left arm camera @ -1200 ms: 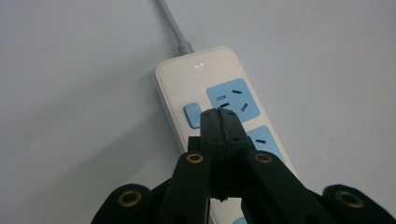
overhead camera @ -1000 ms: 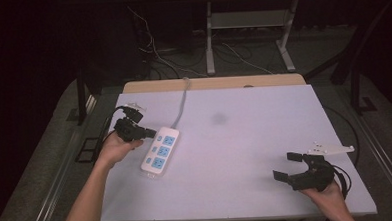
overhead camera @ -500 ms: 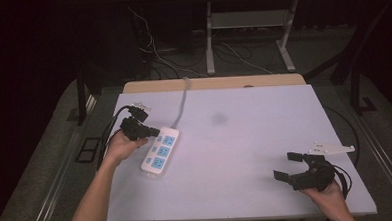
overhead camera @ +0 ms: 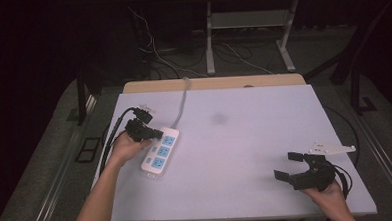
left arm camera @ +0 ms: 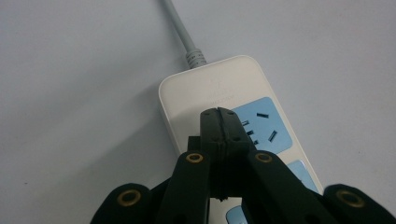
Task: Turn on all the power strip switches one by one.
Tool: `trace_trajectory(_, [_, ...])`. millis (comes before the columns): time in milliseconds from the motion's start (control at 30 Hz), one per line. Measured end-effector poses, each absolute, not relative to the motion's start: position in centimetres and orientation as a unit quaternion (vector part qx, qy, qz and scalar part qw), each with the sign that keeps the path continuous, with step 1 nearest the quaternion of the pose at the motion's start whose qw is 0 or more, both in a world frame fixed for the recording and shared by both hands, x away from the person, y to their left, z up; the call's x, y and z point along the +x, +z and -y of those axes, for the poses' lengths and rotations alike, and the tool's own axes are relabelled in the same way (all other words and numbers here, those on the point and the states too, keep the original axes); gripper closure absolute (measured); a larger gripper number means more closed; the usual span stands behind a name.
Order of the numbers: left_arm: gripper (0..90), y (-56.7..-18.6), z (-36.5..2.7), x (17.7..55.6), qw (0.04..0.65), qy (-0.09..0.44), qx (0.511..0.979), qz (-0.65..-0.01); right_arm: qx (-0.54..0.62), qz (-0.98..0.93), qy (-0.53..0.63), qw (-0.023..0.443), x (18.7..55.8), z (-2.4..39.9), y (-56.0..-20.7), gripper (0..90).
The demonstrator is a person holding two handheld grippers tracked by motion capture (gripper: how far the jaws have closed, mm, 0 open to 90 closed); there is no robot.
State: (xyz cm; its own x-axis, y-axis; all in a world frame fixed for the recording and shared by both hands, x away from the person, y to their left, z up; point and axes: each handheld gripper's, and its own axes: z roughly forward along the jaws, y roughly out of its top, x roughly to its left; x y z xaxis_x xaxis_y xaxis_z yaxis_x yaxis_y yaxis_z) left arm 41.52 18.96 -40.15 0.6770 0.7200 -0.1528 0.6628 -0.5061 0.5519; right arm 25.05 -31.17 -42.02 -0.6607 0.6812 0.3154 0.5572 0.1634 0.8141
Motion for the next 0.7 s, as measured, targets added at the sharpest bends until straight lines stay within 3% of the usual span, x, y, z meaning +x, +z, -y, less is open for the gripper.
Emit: trace_trajectory(700, [89.7, -40.56, -19.56, 41.64, 0.306, 0.036, 0.858, -0.412, 0.405, -0.762, 0.501, 0.062, 25.02, 31.14, -42.02, 1.5])
